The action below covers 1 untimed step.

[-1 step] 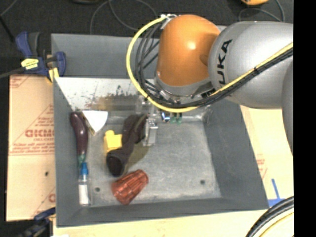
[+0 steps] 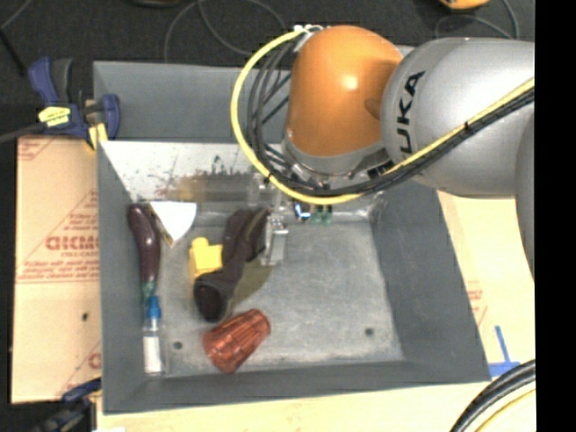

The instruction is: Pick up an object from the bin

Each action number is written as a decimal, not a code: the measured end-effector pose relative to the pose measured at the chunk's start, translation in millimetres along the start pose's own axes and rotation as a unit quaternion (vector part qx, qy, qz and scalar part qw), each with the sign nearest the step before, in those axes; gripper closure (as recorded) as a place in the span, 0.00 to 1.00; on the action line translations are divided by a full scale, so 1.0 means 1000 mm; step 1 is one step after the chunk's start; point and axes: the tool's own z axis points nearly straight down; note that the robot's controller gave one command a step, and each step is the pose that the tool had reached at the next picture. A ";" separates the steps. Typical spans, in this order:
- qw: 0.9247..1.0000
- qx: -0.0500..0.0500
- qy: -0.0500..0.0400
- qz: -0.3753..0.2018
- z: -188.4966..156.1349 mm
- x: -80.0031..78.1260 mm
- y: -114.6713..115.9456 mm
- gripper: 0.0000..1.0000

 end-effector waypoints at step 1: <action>1.000 -0.001 -0.007 -0.025 0.030 -0.008 -0.017 0.00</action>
Offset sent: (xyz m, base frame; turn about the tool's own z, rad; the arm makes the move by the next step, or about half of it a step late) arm -0.0036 -0.0543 -0.0919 0.2400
